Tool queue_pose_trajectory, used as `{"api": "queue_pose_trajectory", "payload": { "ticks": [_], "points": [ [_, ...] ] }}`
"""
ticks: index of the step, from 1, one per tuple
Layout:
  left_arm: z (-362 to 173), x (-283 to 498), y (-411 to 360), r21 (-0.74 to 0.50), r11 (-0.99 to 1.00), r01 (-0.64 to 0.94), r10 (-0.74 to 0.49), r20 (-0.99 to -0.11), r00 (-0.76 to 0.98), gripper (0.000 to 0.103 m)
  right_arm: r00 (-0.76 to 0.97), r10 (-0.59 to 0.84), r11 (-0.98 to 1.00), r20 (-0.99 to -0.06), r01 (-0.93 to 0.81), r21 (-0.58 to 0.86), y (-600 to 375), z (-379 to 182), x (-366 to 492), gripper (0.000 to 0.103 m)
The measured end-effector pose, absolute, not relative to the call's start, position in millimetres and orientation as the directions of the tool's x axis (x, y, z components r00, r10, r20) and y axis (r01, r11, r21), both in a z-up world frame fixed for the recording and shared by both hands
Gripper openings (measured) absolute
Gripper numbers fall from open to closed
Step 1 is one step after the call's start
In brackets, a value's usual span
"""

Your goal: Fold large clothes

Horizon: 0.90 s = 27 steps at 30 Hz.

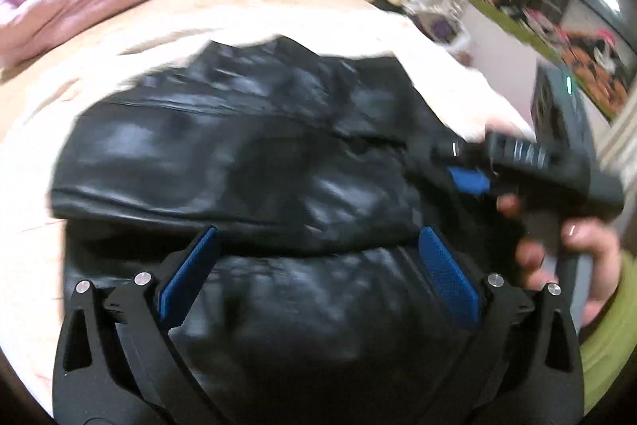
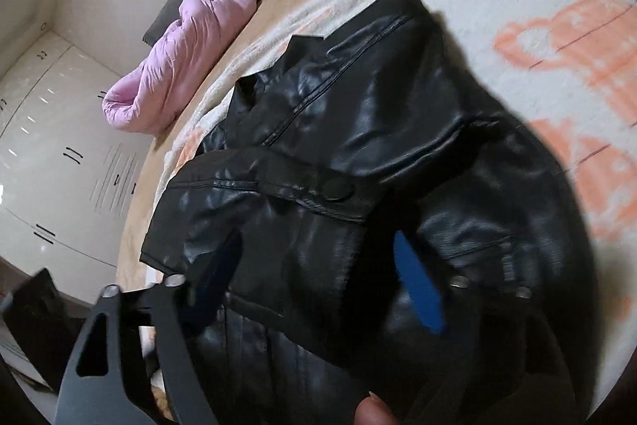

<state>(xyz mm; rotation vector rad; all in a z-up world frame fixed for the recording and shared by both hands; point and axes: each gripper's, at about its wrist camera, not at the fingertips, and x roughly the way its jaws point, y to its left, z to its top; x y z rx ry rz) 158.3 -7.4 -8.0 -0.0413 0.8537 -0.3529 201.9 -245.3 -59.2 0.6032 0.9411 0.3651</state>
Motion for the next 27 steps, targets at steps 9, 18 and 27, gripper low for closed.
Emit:
{"api": "queue_pose_trajectory", "payload": {
  "ticks": [9,18,27],
  "points": [
    [31,186,96,-0.258,0.966,0.031,-0.203,-0.675,0.709,0.093,0.675,0.448,0.892,-0.586,-0.291,0.347,-210,27,213,0.004],
    [30,231,133,-0.321,0.946,-0.051,-0.192,-0.679,0.709,0.091,0.735,0.326,0.921,-0.595,-0.388,0.026,-212,57,245,0.004],
    [-20,258,109,-0.301,0.953,0.033,-0.255,-0.740,0.622,0.020,0.703,0.263,0.947,-0.661,-0.321,0.035,-224,3,263,0.006]
  ]
}}
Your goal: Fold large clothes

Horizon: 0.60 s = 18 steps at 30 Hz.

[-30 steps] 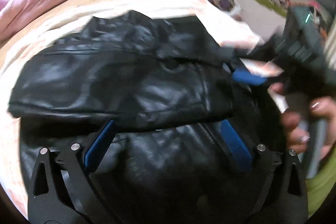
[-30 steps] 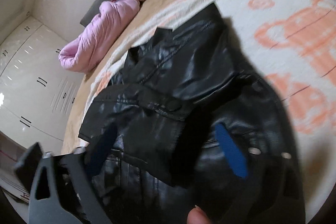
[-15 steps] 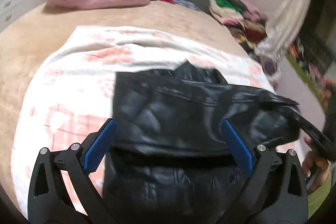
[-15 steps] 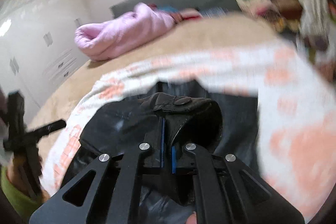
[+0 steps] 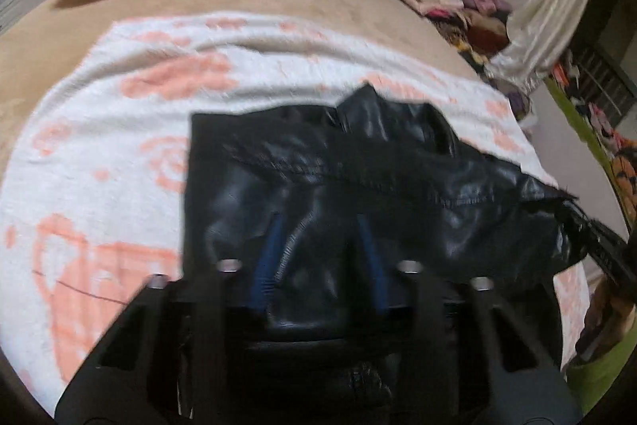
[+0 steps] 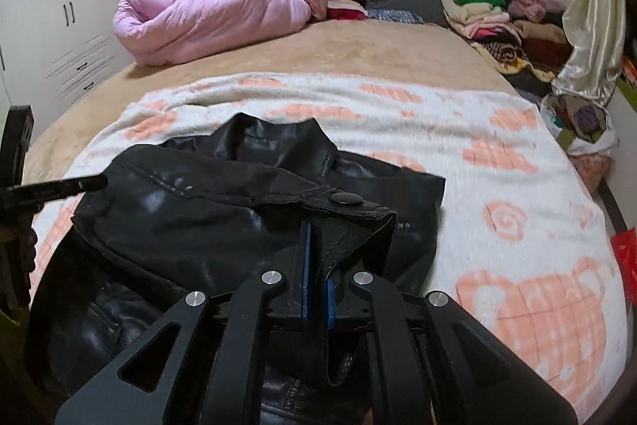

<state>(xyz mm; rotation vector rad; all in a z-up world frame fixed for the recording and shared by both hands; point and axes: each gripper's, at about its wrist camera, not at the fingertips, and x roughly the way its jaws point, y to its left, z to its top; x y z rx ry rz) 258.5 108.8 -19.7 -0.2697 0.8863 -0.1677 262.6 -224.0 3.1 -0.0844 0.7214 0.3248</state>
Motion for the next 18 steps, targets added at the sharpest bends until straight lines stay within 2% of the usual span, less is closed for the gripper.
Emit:
{"api": "queue_pose_trajectory", "payload": {
  "ticks": [4,7,9,11,14,18],
  "points": [
    [-39,264,100,-0.244,0.968,0.049,-0.226,-0.779,0.585,0.019,0.696,0.235,0.957,-0.678,-0.289,0.035,-224,-6,268,0.012],
    [-49,266,101,-0.257,0.965,0.048,-0.238,-0.787,0.569,0.019,0.667,0.220,0.964,-0.712,-0.258,0.056,-229,-15,273,0.023],
    [-53,266,106,-0.290,0.956,0.037,-0.260,-0.785,0.562,0.019,0.655,0.204,0.972,-0.727,-0.223,0.071,-236,-17,272,0.053],
    [-54,266,106,-0.291,0.956,0.038,-0.261,-0.786,0.560,0.019,0.674,0.193,0.980,-0.713,-0.172,0.102,-244,-12,265,0.067],
    [-55,264,105,-0.287,0.957,0.029,-0.252,-0.784,0.568,0.019,0.724,0.200,0.980,-0.661,-0.132,0.152,-247,1,258,0.067],
    [-54,264,105,-0.285,0.958,0.030,-0.251,-0.783,0.569,0.019,0.680,0.279,0.955,-0.678,-0.270,0.122,-200,-4,275,0.065]
  ]
}}
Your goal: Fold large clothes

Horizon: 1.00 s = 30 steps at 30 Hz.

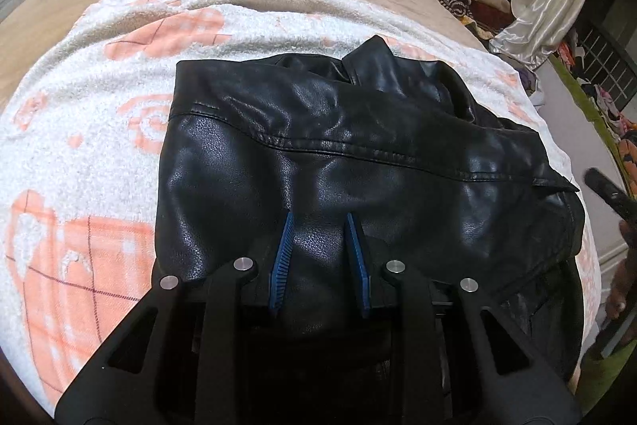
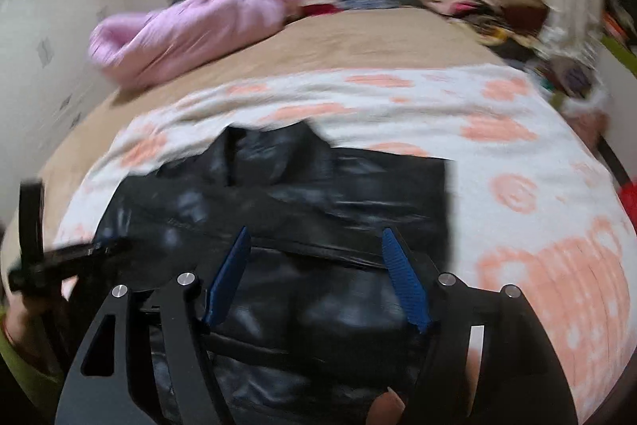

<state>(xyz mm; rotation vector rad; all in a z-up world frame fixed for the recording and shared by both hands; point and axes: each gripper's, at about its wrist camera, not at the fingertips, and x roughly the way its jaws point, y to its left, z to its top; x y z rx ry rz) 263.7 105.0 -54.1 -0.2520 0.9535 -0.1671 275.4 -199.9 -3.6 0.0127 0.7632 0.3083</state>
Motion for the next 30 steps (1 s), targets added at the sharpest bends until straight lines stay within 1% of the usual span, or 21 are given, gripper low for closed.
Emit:
{"api": "queue_pose_trajectory", "payload": {
  "ticks": [1,2,3,5,7,9,11,12,14,15,17,19,21,23,26,28,30],
  "points": [
    [-54,263,106,-0.291,0.956,0.029,-0.256,-0.782,0.569,0.019,0.659,0.277,0.952,-0.699,-0.286,0.107,-190,-11,282,0.065],
    [-54,263,107,-0.295,0.955,0.028,-0.258,-0.781,0.569,0.019,0.640,0.248,0.957,-0.727,-0.278,0.082,-183,-21,290,0.066],
    [-54,263,106,-0.297,0.955,0.028,-0.259,-0.780,0.569,0.019,0.609,0.197,0.965,-0.769,-0.260,0.041,-176,-36,300,0.065],
    [-54,262,107,-0.296,0.955,0.031,-0.261,-0.782,0.566,0.019,0.559,0.146,0.970,-0.817,-0.243,0.007,-173,-60,312,0.063],
    [-54,262,107,-0.300,0.953,0.033,-0.265,-0.782,0.564,0.019,0.567,0.119,0.969,-0.815,-0.246,-0.030,-168,-77,316,0.063],
    [-54,263,107,-0.303,0.953,0.031,-0.267,-0.781,0.564,0.019,0.578,0.107,0.967,-0.809,-0.251,-0.052,-166,-78,315,0.064],
    [-51,262,108,-0.307,0.951,0.029,-0.268,-0.776,0.571,0.019,0.593,0.129,0.968,-0.795,-0.248,-0.028,-168,-67,309,0.064],
    [-47,259,108,-0.299,0.954,0.030,-0.260,-0.773,0.578,0.020,0.624,0.168,0.968,-0.763,-0.252,0.006,-173,-52,299,0.064],
    [-30,246,102,-0.299,0.952,0.066,-0.278,-0.755,0.593,0.038,0.661,0.239,0.957,-0.711,-0.285,0.056,-178,-29,277,0.064],
    [-23,240,97,-0.292,0.952,0.091,-0.286,-0.747,0.600,0.049,0.656,0.263,0.950,-0.708,-0.305,0.070,-177,-24,268,0.064],
    [-19,231,86,-0.255,0.959,0.127,-0.279,-0.749,0.601,0.050,0.633,0.274,0.944,-0.724,-0.322,0.075,-178,-24,257,0.064],
    [-27,226,74,-0.249,0.957,0.152,-0.291,-0.768,0.571,0.051,0.600,0.267,0.944,-0.754,-0.321,0.079,-180,-35,252,0.064],
    [-43,228,62,-0.201,0.967,0.155,-0.254,-0.800,0.544,0.052,0.557,0.218,0.955,-0.801,-0.289,0.059,-183,-56,257,0.060],
    [-56,233,55,-0.149,0.976,0.157,-0.211,-0.819,0.533,0.052,0.550,0.227,0.958,-0.804,-0.276,0.082,-184,-68,259,0.060],
    [-55,234,55,-0.153,0.976,0.156,-0.215,-0.813,0.542,0.052,0.562,0.220,0.958,-0.798,-0.277,0.070,-181,-66,260,0.060],
    [-47,230,59,-0.172,0.972,0.158,-0.232,-0.800,0.554,0.054,0.580,0.255,0.954,-0.774,-0.284,0.101,-184,-54,253,0.063],
    [-32,224,61,-0.175,0.970,0.166,-0.240,-0.782,0.576,0.064,0.607,0.291,0.947,-0.740,-0.294,0.132,-188,-37,239,0.076]
  ]
}}
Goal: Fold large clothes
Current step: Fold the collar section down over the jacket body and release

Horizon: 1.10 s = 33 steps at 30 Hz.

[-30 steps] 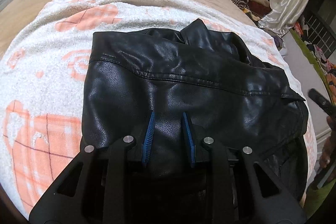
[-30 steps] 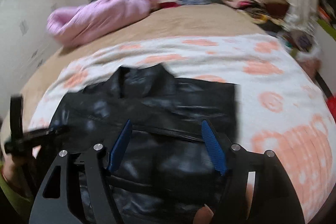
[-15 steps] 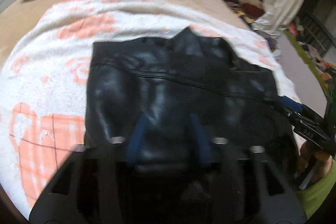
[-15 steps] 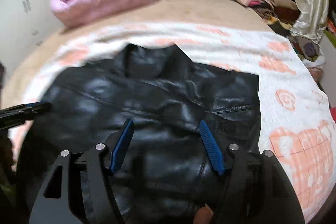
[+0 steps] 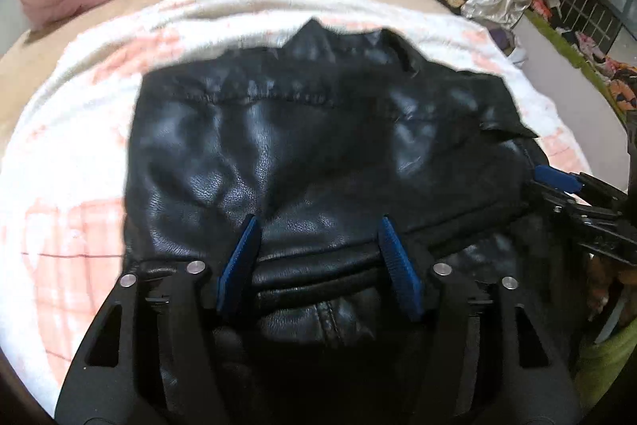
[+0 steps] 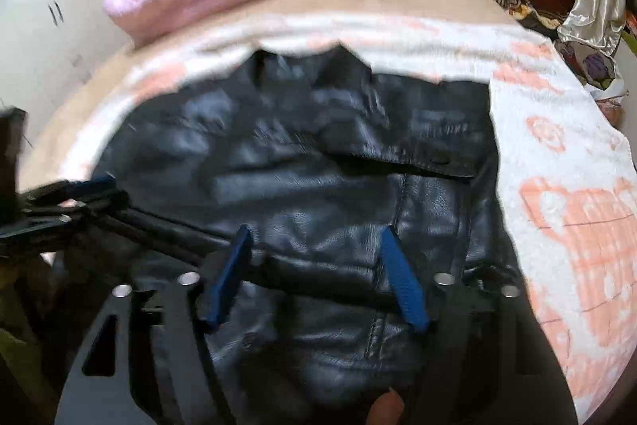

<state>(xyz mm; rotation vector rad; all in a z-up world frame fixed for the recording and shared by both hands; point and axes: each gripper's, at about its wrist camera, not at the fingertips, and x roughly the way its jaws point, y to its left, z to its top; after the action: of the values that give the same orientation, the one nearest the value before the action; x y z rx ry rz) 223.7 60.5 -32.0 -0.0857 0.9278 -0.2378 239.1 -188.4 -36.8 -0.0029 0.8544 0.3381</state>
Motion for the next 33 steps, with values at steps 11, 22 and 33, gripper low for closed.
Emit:
{"api": "queue_pose_trajectory", "payload": {
  "ticks": [11,22,33],
  "points": [
    [16,173,66,-0.176,0.981,0.087,-0.187,-0.706,0.683,0.094,0.677,0.369,0.927,-0.637,-0.318,0.200,-227,18,169,0.097],
    [21,126,72,-0.157,0.986,0.050,-0.148,-0.706,0.693,0.094,0.697,0.359,0.930,-0.620,-0.325,0.173,-234,27,119,0.097],
    [10,94,83,-0.137,0.991,0.007,-0.106,-0.729,0.677,0.094,0.675,0.321,0.943,-0.664,-0.297,0.153,-251,4,92,0.097]
  ]
}}
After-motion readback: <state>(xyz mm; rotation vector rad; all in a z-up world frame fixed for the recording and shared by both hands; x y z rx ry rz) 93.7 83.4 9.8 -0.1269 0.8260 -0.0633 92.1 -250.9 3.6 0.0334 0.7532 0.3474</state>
